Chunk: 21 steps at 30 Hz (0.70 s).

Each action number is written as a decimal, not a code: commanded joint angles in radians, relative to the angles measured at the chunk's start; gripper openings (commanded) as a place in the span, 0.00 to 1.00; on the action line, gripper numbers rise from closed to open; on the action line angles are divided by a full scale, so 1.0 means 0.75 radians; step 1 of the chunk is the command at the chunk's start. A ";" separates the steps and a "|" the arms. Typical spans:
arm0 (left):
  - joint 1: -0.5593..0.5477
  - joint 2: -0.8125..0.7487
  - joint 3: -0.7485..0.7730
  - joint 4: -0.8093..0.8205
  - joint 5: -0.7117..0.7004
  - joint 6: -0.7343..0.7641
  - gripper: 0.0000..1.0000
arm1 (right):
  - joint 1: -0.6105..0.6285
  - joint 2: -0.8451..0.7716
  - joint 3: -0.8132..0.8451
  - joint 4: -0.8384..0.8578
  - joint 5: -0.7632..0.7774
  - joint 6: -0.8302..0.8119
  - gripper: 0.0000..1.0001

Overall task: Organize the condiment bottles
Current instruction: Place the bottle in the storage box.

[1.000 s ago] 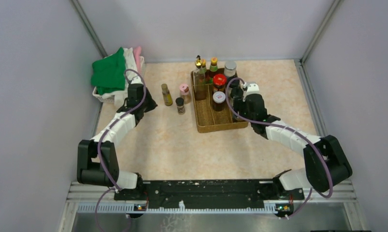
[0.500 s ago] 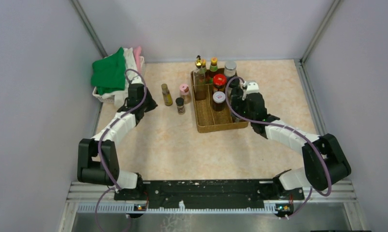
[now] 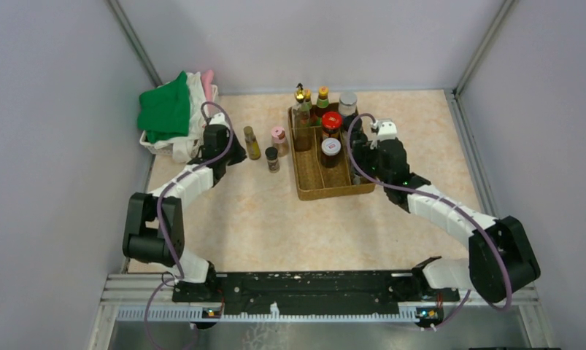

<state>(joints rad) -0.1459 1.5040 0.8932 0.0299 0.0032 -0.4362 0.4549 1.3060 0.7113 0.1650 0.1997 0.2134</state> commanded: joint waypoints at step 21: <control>-0.120 0.320 0.164 0.524 -0.069 0.177 0.39 | -0.007 -0.069 0.043 -0.058 -0.086 -0.002 0.80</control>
<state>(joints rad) -0.2363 1.7569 0.9951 0.3519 -0.0250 -0.3157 0.4549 1.2297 0.7124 0.0814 0.1623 0.2131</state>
